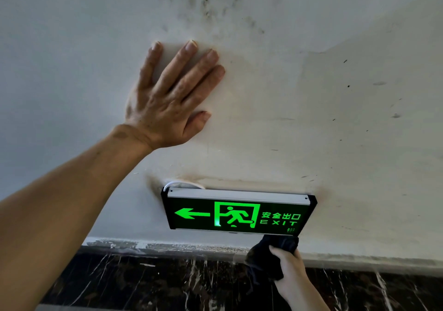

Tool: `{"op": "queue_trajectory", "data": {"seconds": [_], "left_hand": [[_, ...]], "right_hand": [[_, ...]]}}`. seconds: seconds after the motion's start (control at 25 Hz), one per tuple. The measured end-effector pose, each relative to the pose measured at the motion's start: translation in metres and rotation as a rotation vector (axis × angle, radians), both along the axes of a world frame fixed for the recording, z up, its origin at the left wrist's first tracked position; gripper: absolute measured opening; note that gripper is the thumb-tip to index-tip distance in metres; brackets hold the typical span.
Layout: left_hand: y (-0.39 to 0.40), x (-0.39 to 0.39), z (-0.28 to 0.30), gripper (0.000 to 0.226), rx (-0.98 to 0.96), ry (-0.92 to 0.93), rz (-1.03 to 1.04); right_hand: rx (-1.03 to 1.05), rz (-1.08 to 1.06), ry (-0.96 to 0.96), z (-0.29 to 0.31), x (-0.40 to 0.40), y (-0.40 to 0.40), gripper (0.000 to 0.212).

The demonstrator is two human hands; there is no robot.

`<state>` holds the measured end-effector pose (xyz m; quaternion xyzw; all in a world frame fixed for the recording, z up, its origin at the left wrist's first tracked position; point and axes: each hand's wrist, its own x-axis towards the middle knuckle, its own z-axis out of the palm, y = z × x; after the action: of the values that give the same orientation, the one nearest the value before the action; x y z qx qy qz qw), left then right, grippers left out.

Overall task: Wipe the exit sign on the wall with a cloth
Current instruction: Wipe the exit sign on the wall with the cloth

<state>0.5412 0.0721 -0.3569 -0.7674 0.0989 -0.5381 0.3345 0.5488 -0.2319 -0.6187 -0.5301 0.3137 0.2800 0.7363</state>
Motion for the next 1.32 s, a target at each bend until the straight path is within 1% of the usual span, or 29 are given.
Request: {"op": "queue_trajectory", "data": {"seconds": [0.12,0.24,0.84,1.0,1.16,1.32], "left_hand": [[-0.001,0.0,0.0,0.07,0.0,0.0,-0.009],[0.0,0.0,-0.001,0.071,-0.001,0.002,-0.005],[-0.001,0.0,0.0,0.068,-0.003,0.019,-0.008],[0.0,0.0,0.001,0.066,-0.002,0.012,-0.014],[-0.002,0.001,0.0,0.066,0.003,0.011,-0.011],[0.0,0.001,0.0,0.067,-0.008,0.016,-0.012]], "right_hand": [[-0.021,0.067,-0.01,0.001,-0.012,0.017,0.03],[-0.008,0.128,-0.011,0.003,-0.023,0.037,0.028],[0.049,0.408,0.041,0.005,-0.06,0.128,0.035],[0.08,0.476,0.039,0.001,-0.068,0.153,0.038],[0.012,0.533,-0.037,-0.006,-0.07,0.173,0.048],[0.052,0.567,0.013,-0.006,-0.077,0.184,0.052]]}}
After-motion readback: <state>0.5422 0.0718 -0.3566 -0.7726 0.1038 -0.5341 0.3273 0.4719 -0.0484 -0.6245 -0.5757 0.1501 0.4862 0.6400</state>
